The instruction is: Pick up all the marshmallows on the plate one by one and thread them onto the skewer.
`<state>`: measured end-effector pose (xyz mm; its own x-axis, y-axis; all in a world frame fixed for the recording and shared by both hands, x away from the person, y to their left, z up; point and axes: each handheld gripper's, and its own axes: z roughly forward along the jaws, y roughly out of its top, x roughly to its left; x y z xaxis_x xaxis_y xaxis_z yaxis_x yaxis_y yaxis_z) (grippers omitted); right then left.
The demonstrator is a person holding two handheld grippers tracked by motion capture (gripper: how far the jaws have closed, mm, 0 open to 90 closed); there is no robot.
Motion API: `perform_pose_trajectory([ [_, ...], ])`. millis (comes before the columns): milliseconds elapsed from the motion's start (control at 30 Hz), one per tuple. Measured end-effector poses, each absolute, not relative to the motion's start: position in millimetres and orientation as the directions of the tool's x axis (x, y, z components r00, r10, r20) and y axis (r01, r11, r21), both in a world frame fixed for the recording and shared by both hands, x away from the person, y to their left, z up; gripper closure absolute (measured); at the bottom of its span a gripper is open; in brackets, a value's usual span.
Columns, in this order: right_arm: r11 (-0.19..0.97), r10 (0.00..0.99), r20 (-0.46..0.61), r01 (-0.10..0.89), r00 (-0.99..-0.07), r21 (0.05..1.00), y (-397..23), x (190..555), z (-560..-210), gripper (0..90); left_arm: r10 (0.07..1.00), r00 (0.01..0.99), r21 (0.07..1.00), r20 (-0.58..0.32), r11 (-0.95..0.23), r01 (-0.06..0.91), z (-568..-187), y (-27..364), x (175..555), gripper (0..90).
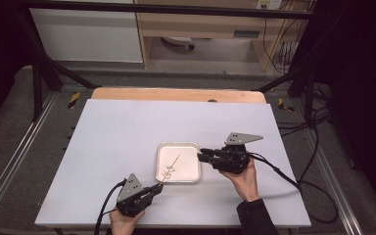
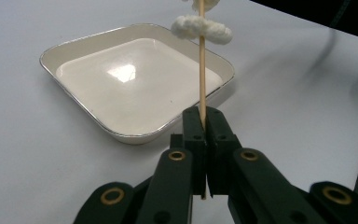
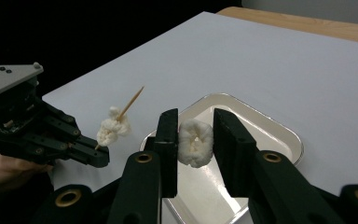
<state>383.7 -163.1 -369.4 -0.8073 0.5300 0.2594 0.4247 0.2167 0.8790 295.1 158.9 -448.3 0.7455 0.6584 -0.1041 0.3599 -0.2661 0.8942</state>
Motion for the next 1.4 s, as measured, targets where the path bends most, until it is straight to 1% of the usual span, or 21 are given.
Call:
perform_pose_trajectory([
  [400, 0.169, 0.512, 0.291, 0.427, -0.808, 0.888, -163.2, 386.4, -357.4, 72.5, 0.649, 0.754, 0.898, -0.099, -0.269, 0.349, -448.0, 153.3, 293.6, 88.0],
  [833, 0.123, 0.437, 0.365, 0.456, -0.822, 0.881, -147.6, 394.5, -354.2, 72.5, 0.644, 0.76, 0.904, -0.088, -0.268, 0.332, -448.1, 147.4, 291.4, 88.1],
  [1400, 0.143, 0.401, 0.399, 0.486, -0.825, 0.862, -138.4, 396.3, -362.0, 72.3, 0.642, 0.762, 0.909, -0.085, -0.264, 0.323, -448.1, 145.4, 291.0, 88.1],
])
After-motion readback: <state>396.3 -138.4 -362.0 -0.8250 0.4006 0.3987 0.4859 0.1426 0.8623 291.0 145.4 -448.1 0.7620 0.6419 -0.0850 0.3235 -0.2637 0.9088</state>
